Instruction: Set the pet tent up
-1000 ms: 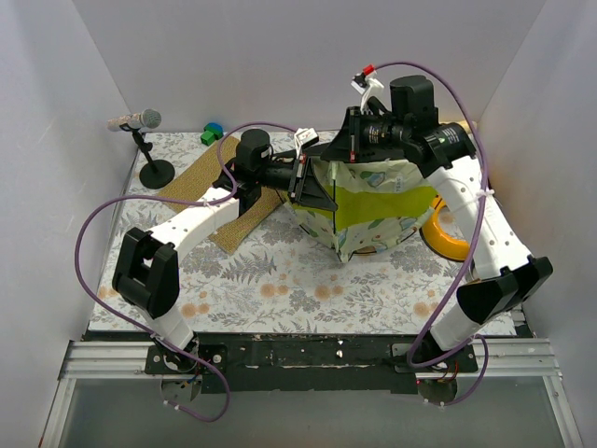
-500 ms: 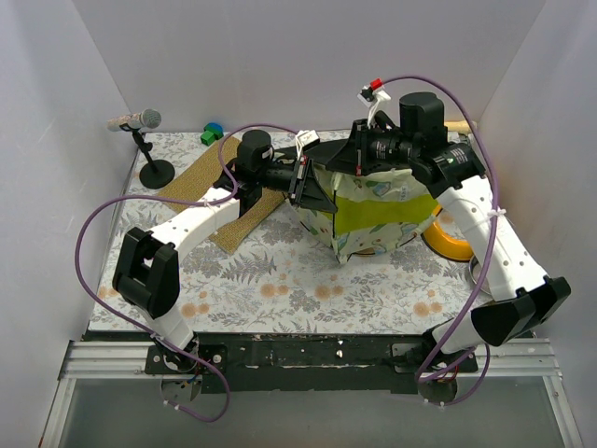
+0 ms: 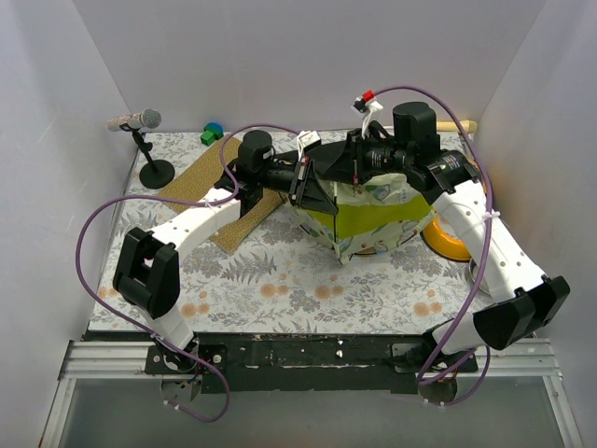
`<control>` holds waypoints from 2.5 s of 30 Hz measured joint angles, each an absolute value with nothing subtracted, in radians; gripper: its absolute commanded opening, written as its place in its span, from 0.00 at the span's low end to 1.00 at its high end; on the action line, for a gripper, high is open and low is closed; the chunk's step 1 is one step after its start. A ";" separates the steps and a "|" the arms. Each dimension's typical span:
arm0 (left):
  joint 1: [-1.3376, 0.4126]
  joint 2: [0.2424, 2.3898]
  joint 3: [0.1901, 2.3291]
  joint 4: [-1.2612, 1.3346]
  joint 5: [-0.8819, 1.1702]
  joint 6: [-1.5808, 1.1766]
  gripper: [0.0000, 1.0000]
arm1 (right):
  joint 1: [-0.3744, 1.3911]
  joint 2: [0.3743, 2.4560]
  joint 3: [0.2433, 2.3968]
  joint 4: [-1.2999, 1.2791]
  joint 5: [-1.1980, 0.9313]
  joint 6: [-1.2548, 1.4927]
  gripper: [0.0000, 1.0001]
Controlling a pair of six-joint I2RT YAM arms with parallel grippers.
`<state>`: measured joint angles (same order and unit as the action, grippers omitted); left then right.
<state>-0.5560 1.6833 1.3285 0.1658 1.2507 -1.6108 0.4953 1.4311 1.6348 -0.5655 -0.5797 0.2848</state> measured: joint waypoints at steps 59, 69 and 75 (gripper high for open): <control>-0.364 1.893 1.760 0.303 0.899 -1.990 0.00 | 0.451 0.535 0.712 -0.667 -0.186 -0.676 0.77; -0.339 1.892 1.697 0.323 0.899 -1.990 0.00 | 0.452 0.542 0.608 -0.231 -0.260 -0.672 0.72; -0.339 1.892 1.687 0.323 0.900 -1.990 0.00 | 0.493 0.654 0.592 -0.050 -0.297 -0.632 0.71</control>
<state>-0.3393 1.8915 1.6871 0.3233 0.8997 -1.9903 0.4934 0.6540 0.5922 -0.0498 -0.2970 -0.6319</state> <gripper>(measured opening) 0.044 0.716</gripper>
